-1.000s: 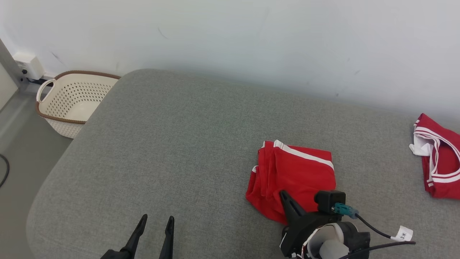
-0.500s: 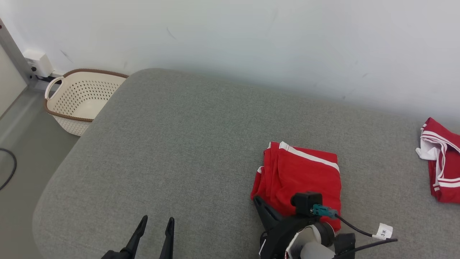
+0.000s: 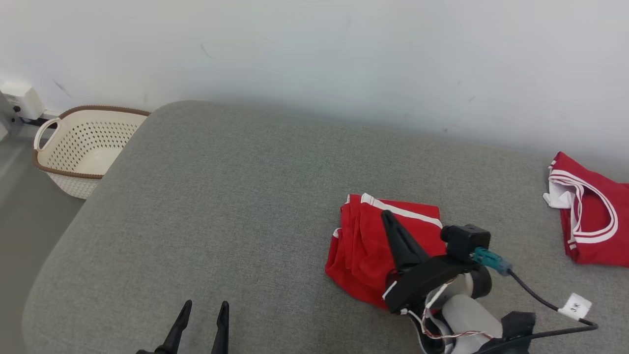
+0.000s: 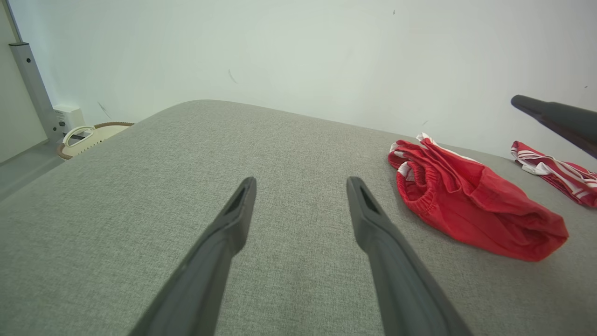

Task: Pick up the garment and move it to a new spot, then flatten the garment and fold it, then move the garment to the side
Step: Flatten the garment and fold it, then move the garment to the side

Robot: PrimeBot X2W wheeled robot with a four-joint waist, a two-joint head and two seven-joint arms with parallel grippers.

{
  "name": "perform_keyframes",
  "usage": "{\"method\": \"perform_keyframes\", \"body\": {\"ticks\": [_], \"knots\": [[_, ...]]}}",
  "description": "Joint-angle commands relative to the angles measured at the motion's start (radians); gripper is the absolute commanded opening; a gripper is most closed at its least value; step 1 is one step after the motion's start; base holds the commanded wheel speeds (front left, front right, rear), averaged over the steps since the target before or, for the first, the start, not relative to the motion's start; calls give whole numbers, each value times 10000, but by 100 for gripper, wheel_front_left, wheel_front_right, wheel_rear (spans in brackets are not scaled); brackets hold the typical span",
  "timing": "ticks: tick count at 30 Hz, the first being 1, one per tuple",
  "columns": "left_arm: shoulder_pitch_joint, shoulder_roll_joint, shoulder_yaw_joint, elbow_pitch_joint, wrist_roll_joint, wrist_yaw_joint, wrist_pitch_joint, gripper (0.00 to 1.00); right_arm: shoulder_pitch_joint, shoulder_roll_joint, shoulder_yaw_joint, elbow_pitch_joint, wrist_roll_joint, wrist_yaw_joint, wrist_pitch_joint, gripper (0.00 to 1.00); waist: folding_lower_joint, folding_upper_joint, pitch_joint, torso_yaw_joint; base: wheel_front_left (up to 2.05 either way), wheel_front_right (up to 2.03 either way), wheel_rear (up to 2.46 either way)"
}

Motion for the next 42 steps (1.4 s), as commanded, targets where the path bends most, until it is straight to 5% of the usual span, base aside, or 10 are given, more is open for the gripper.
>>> {"method": "perform_keyframes", "body": {"ticks": [1,2,4,5,6,15,42], "knots": [[119,10,46,-16,59,-6,-46,100,150,-73,-102,-84,-127,1,-5,0,0,0,-17,-53,0,0,0],[118,10,59,-23,69,-15,-46,100,220,-127,-350,-150,-290,1,-3,0,0,0,-21,-75,0,0,0],[108,9,89,-37,84,-14,-46,100,357,-267,-875,-276,-623,1,-5,39,0,0,-34,-119,0,0,0],[108,8,100,-52,95,-11,-48,100,435,-310,-1145,-313,-762,1,-3,79,0,0,-39,-138,0,0,0],[107,8,114,-63,103,-11,-48,100,540,-356,-1411,-303,-921,1,-5,100,0,0,-45,-156,0,0,0],[121,43,235,-128,164,-36,-46,100,790,-532,-3040,742,-1607,1,10,100,0,0,-42,-226,0,0,0],[-173,-12,91,30,227,-134,-47,100,-1573,-171,-2604,5607,-470,1,1064,100,0,0,388,334,0,0,0]]}}
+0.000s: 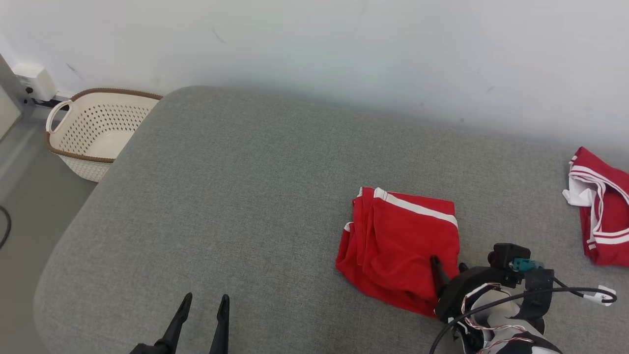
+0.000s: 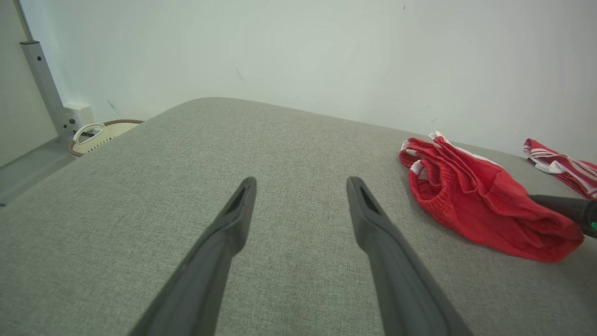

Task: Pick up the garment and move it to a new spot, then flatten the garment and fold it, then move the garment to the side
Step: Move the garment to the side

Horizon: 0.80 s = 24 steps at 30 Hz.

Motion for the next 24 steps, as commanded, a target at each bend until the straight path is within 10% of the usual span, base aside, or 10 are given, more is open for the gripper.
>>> {"method": "perform_keyframes", "body": {"ticks": [1,8,10,11,24], "knots": [[10,-1,5,45,120,0,-47,100,-94,-51,46,142,96,1,50,100,0,0,30,41,0,0,0],[-101,-11,-38,85,122,-48,-47,100,-396,-48,273,555,518,1,397,100,0,0,152,151,0,0,0],[-104,-13,-47,108,126,-56,-47,100,-426,4,387,509,616,1,409,13,0,0,166,178,0,0,0],[-110,-15,-45,116,124,-55,-47,100,-419,0,448,471,680,1,335,0,0,0,172,189,0,0,0],[40,-25,122,1,32,67,-47,100,-826,-752,2214,74,102,1,-501,0,0,0,147,-191,0,0,0]]}}
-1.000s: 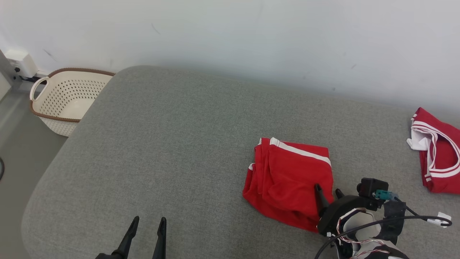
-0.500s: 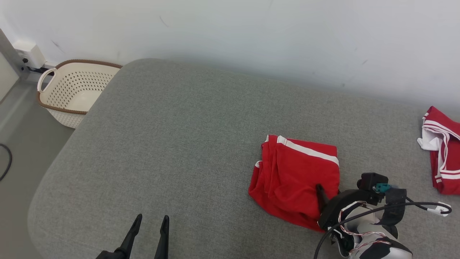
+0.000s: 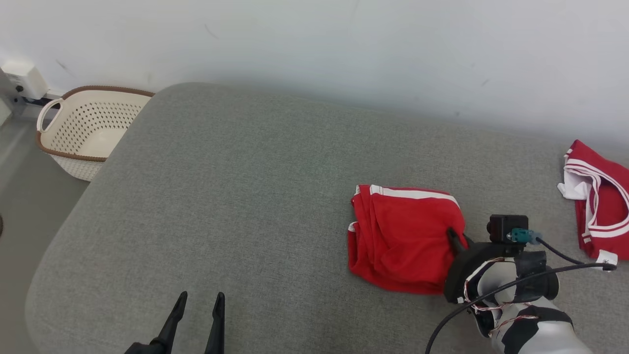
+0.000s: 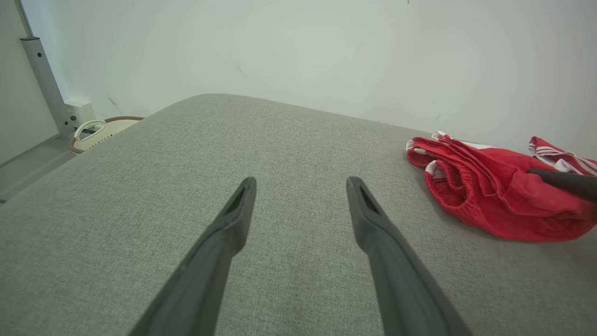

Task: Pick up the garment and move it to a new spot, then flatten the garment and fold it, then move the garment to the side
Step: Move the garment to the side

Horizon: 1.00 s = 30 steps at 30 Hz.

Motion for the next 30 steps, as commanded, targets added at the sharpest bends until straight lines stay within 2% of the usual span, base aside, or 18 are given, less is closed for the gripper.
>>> {"method": "perform_keyframes", "body": {"ticks": [1,7,13,30], "knots": [[82,-3,21,-46,33,17,-47,100,-149,-193,266,-82,-150,1,-90,0,0,0,-6,-153,0,0,0],[96,-4,128,-165,37,13,-47,100,-785,-863,1422,-384,-438,1,40,0,0,0,117,-604,0,0,0],[-147,-6,118,-271,114,0,-47,100,-1551,-1853,2702,-794,-524,1,314,0,0,0,502,-922,0,0,0],[-755,124,230,-750,373,-23,-40,100,-3981,-4537,5507,-1832,376,-3,772,0,0,0,1939,-1780,0,0,0]]}}
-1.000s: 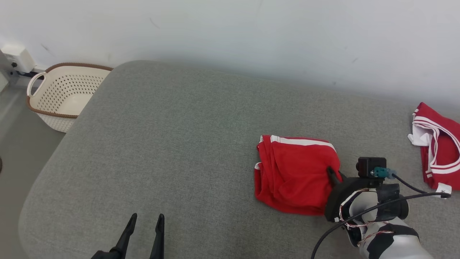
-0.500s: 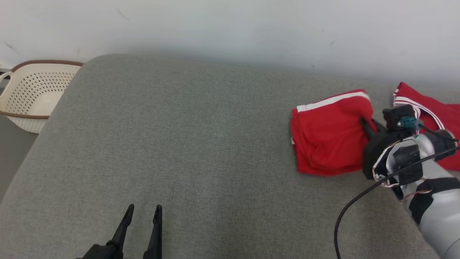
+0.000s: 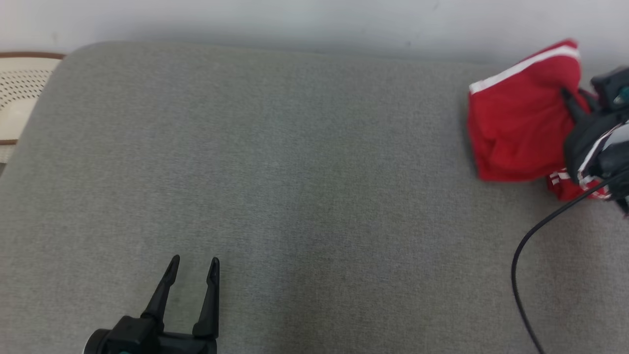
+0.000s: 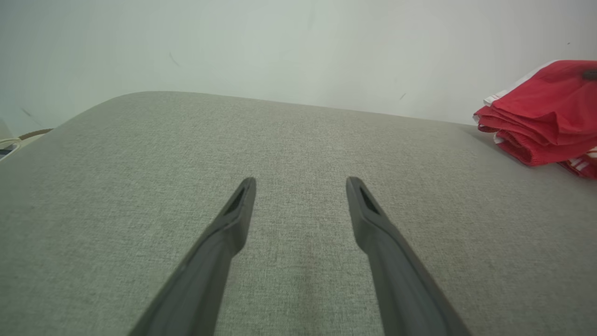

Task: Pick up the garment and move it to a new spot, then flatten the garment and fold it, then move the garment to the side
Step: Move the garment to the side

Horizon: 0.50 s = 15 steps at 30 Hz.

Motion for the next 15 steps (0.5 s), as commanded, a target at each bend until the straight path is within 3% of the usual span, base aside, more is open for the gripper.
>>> {"method": "perform_keyframes", "body": {"ticks": [1,15], "knots": [[-152,77,57,-62,49,4,-33,100,-197,-110,123,-75,43,-6,-2,0,-1,-1,345,-301,0,0,0],[-485,342,94,-496,199,56,-32,100,-1389,-1625,1630,-442,1234,-8,304,0,-1,-1,1087,-813,0,0,0]]}}
